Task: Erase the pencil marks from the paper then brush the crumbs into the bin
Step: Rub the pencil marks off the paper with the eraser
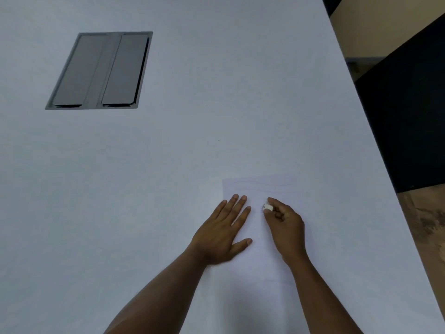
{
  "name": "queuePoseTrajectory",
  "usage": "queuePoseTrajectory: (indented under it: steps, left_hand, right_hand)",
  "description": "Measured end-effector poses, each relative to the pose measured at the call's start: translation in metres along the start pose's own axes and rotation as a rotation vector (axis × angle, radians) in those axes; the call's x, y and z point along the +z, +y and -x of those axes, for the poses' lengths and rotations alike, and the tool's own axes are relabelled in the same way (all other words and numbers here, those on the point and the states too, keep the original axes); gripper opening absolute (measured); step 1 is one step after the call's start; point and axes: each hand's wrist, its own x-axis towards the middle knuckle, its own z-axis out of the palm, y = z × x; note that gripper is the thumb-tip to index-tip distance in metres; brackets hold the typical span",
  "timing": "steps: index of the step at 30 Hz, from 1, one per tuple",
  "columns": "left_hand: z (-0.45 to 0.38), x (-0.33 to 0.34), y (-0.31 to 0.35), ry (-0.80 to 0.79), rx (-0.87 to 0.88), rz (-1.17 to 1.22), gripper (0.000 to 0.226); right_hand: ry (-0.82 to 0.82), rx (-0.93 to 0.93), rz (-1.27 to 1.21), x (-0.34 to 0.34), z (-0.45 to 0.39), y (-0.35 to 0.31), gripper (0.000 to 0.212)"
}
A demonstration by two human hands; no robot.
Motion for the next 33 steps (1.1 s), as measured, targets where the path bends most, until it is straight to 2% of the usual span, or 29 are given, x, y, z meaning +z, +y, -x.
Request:
queuePoseTrajectory:
  steps: [5, 9, 14, 21, 24, 27, 33]
  left_hand:
    - [-0.003, -0.001, -0.011, 0.0, 0.031, -0.011, 0.085]
    - [-0.003, 0.0, -0.012, 0.005, 0.033, -0.007, 0.087]
    - [-0.004, -0.001, -0.012, 0.0, 0.027, 0.018, 0.088]
    - [-0.005, 0.0, -0.013, 0.031, 0.049, 0.084, 0.083]
    - [-0.005, 0.0, -0.011, 0.029, 0.033, 0.099, 0.086]
    - [-0.005, 0.0, -0.011, 0.007, 0.017, 0.096, 0.088]
    - [-0.005, -0.002, -0.01, 0.012, 0.023, 0.097, 0.088]
  right_hand:
    - [-0.004, 0.004, -0.002, -0.004, -0.007, 0.002, 0.019]
    - [0.037, -0.158, 0.188, 0.015, -0.021, -0.014, 0.024]
    - [-0.088, -0.356, 0.372, 0.057, -0.043, -0.042, 0.027]
    - [-0.251, -0.432, 0.652, 0.081, -0.051, -0.05, 0.032]
    - [-0.1, -0.417, 0.674, 0.077, -0.056, -0.046, 0.03]
    - [0.028, -0.418, 0.553, 0.074, -0.054, -0.048, 0.027]
    - [0.072, -0.374, 0.392, 0.07, -0.039, -0.049, 0.031]
